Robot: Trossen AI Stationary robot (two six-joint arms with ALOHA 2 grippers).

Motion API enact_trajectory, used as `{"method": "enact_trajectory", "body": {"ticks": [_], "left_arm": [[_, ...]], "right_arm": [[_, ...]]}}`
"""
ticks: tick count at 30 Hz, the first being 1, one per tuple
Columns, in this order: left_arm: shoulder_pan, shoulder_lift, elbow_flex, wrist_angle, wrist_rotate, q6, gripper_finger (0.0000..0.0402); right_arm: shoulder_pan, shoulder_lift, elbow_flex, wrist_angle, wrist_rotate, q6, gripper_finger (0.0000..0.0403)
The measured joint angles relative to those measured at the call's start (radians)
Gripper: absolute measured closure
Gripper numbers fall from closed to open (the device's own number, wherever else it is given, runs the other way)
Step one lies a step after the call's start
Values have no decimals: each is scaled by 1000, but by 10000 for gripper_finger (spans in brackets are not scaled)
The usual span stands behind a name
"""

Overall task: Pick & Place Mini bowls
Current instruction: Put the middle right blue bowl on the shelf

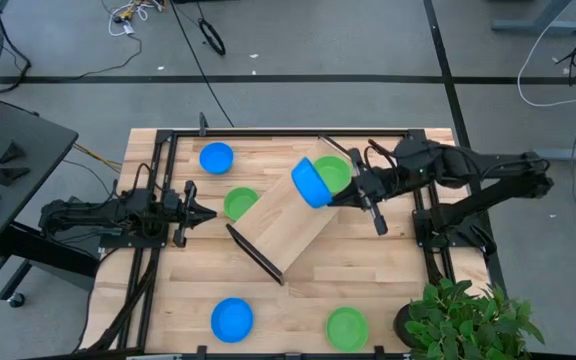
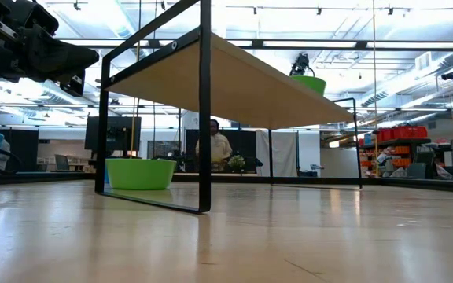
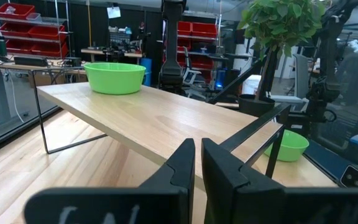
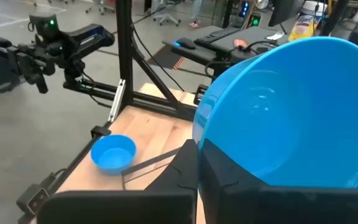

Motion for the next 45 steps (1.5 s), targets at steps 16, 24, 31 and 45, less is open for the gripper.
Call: {"method": "enact_trajectory", "body": {"ticks": [16,24,31,45], "left_arm": [[0,0,0,1,0,0,369],[0,0,0,0,0,0,369],[0,0,0,0,0,0,369],[0,0,0,0,0,0,369]], "right_arm": [[0,187,243,-269,0,-185,403],[0,274,294,-352,0,-311,403],[0,332,302,-416,3,-481,403],[2,379,302,-448,301,-948,403]]}}
